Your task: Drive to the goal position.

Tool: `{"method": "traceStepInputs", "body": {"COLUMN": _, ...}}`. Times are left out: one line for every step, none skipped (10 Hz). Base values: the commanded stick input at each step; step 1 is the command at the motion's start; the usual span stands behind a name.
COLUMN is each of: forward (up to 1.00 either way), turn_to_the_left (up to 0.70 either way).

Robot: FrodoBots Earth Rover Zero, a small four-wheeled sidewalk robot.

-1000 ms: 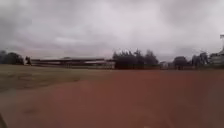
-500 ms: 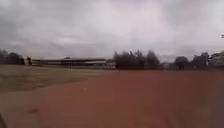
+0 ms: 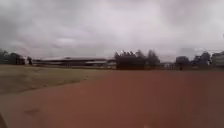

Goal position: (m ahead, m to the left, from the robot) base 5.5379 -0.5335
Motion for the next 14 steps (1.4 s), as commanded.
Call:
{"method": "traceStepInputs", "body": {"forward": 0.7, "turn_to_the_left": 0.0}}
{"method": "traceStepInputs", "body": {"forward": 0.7, "turn_to_the_left": 0.0}}
{"method": "traceStepInputs", "body": {"forward": 0.7, "turn_to_the_left": 0.0}}
{"method": "traceStepInputs", "body": {"forward": 0.7, "turn_to_the_left": -0.12}}
{"method": "traceStepInputs", "body": {"forward": 0.7, "turn_to_the_left": -0.33}}
{"method": "traceStepInputs", "body": {"forward": 0.7, "turn_to_the_left": -0.35}}
{"method": "traceStepInputs", "body": {"forward": 0.7, "turn_to_the_left": -0.35}}
{"method": "traceStepInputs", "body": {"forward": 0.7, "turn_to_the_left": -0.35}}
{"method": "traceStepInputs", "body": {"forward": 0.7, "turn_to_the_left": -0.35}}
{"method": "traceStepInputs", "body": {"forward": 0.7, "turn_to_the_left": -0.35}}
{"method": "traceStepInputs", "body": {"forward": 0.7, "turn_to_the_left": -0.34}}
{"method": "traceStepInputs", "body": {"forward": 0.7, "turn_to_the_left": -0.26}}
{"method": "traceStepInputs", "body": {"forward": 0.7, "turn_to_the_left": -0.17}}
{"method": "traceStepInputs", "body": {"forward": 0.7, "turn_to_the_left": -0.08}}
